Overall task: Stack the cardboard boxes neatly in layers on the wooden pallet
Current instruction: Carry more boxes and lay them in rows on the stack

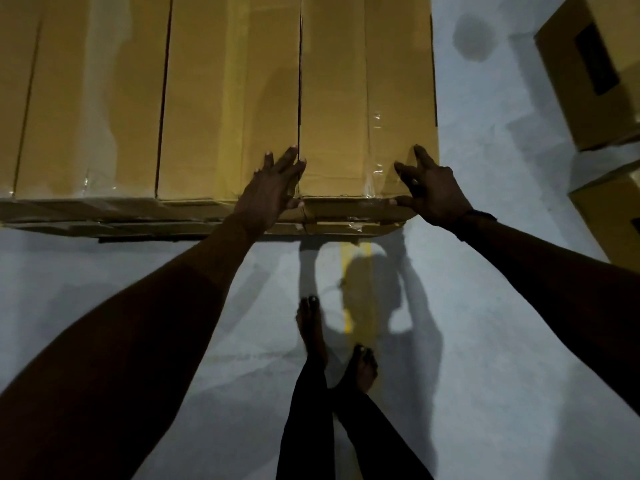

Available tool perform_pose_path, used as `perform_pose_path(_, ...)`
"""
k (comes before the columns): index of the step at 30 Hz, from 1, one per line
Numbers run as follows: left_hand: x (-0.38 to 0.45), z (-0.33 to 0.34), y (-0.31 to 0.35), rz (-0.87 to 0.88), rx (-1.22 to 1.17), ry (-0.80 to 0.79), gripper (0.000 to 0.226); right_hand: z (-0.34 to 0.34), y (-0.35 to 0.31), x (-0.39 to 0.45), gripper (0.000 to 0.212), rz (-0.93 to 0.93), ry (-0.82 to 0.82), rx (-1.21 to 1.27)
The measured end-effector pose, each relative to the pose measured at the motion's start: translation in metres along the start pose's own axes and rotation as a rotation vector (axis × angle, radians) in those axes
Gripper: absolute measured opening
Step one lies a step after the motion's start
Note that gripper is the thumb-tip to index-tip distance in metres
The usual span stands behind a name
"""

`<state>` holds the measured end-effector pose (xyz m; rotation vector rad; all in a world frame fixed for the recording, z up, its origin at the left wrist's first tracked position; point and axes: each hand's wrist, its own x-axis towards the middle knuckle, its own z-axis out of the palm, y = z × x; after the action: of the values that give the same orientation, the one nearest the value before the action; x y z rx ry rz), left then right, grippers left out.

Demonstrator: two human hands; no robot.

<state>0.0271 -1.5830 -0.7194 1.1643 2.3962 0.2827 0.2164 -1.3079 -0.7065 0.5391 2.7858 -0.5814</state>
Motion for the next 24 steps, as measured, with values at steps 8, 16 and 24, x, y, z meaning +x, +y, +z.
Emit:
perform_pose_path(8, 0.003, 0.005, 0.006, -0.032, 0.086, -0.007, 0.092, 0.002, 0.005, 0.0, 0.081, -0.027, 0.004, -0.033)
perform_pose_path(16, 0.001, 0.007, -0.001, -0.003, 0.024, 0.001, 0.082, 0.005, 0.01, -0.003, 0.069, -0.06, 0.024, -0.012)
perform_pose_path(24, 0.006, 0.001, 0.004, -0.035, -0.007, -0.04, 0.082, 0.007, 0.015, -0.002, 0.066, -0.046, -0.039, 0.014)
